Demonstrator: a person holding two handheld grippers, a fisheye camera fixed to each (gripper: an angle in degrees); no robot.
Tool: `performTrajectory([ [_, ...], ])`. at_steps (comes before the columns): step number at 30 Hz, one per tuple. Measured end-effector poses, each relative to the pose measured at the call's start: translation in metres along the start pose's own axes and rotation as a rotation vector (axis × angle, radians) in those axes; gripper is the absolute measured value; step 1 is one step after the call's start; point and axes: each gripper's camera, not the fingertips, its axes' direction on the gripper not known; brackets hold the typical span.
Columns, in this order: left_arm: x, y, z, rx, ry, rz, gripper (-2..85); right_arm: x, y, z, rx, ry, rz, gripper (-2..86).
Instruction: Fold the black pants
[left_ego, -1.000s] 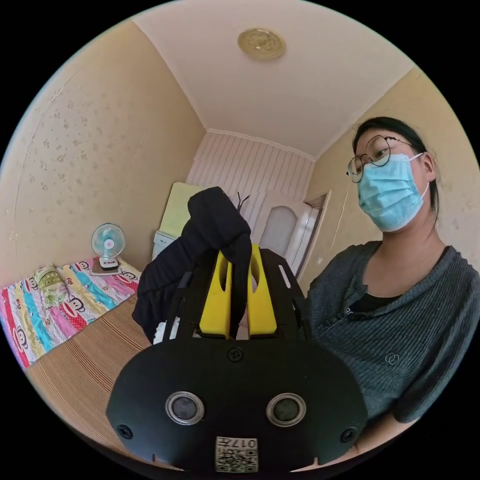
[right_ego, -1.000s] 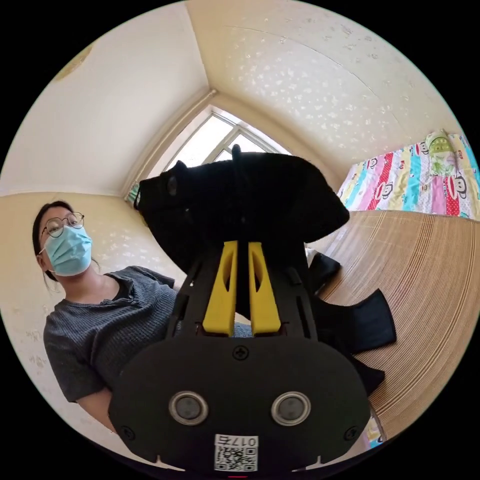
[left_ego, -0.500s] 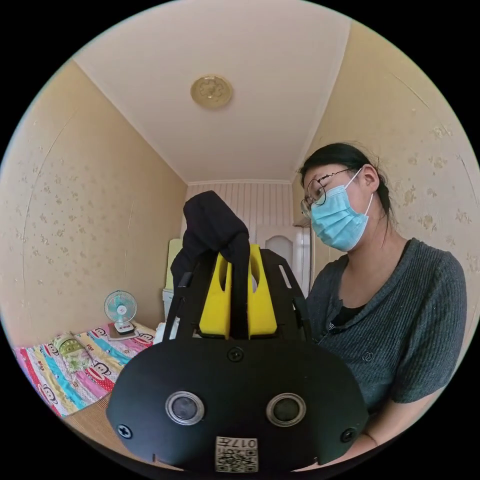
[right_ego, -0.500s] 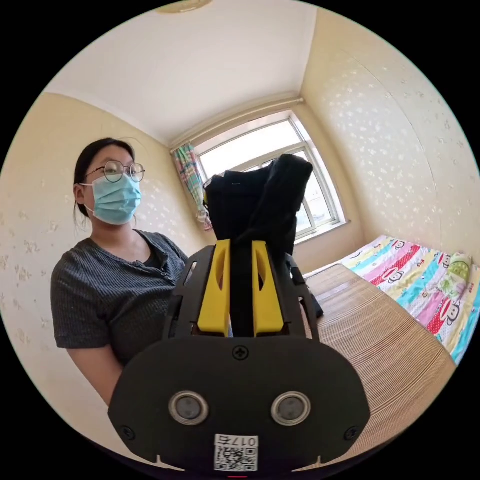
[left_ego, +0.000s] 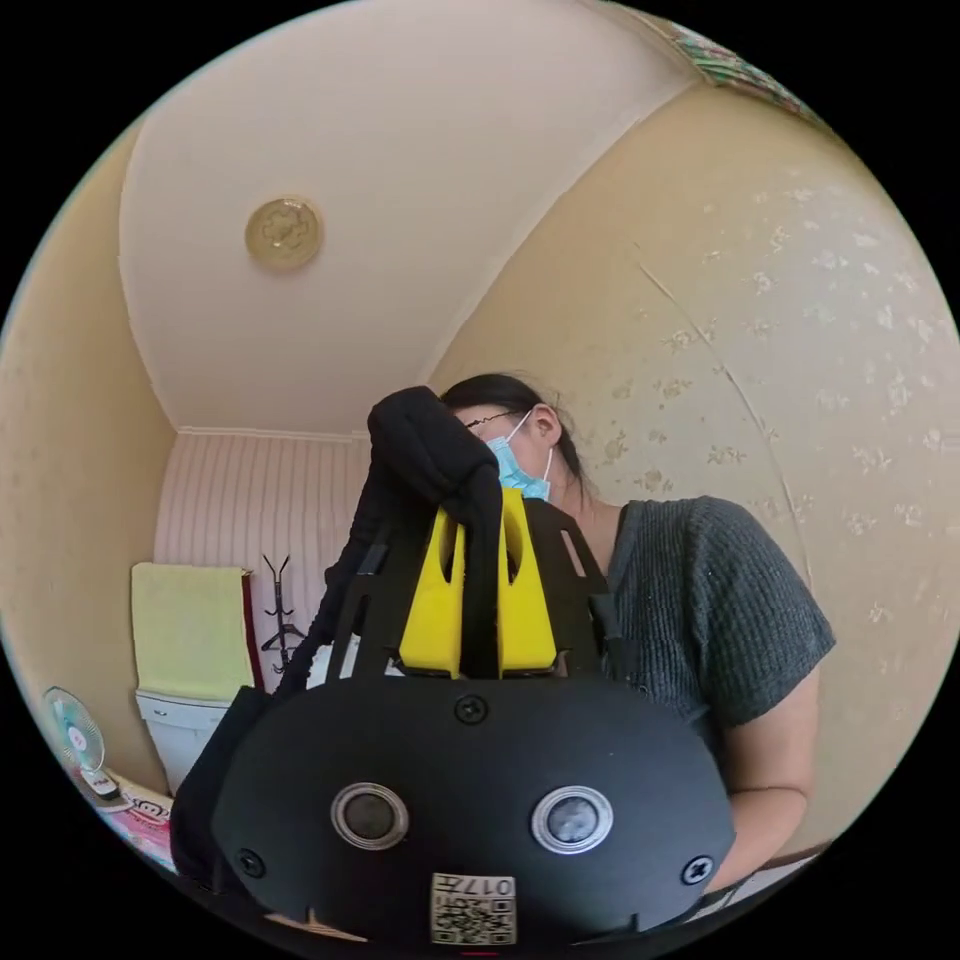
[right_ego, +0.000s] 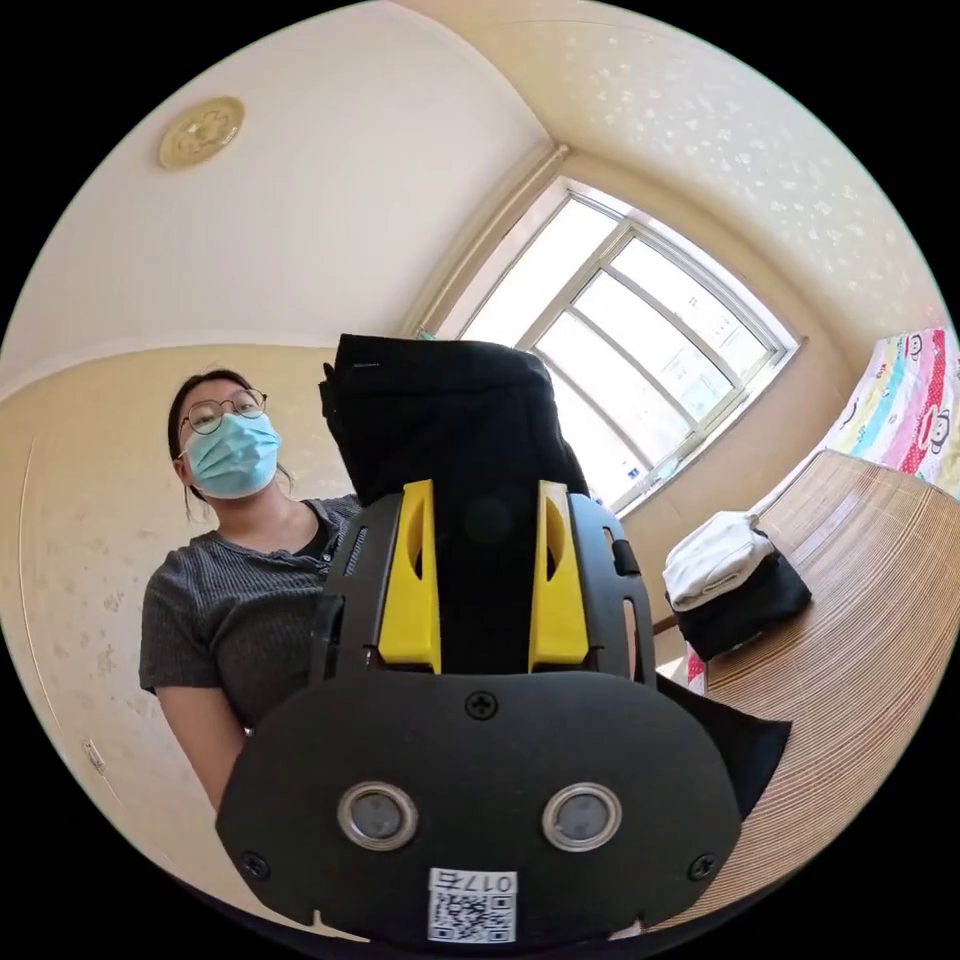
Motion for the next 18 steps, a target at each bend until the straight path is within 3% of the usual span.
performTrajectory([
  [5, 0.001, 0.0, 0.019, 0.105, 0.209, -0.006, 5.0, 0.003, -0.013, 0.0, -0.053, 0.203, 0.075, 22.5],
  [8, -0.001, -0.002, 0.032, 0.117, 0.207, -0.023, 5.0, 0.012, -0.023, 0.018, -0.16, 0.009, 0.114, 22.5],
  [10, -0.007, -0.001, 0.038, 0.137, 0.229, -0.043, 5.1, 0.018, -0.028, 0.045, -0.301, -0.227, 0.135, 19.0],
  [12, -0.014, -0.002, 0.043, 0.156, 0.246, -0.06, 5.1, 0.008, -0.028, 0.047, -0.26, -0.397, 0.074, 7.5],
  [13, -0.018, -0.007, 0.044, 0.151, 0.242, -0.071, 5.1, -0.005, -0.029, 0.037, -0.198, -0.382, 0.037, 5.7],
  [15, -0.018, -0.021, 0.043, 0.124, 0.209, -0.074, 5.1, -0.036, -0.033, 0.01, -0.086, -0.274, -0.024, 3.8],
  [18, 0.003, -0.063, 0.035, 0.005, -0.007, -0.055, 5.2, -0.117, -0.049, -0.039, 0.064, -0.107, -0.19, 2.3],
])
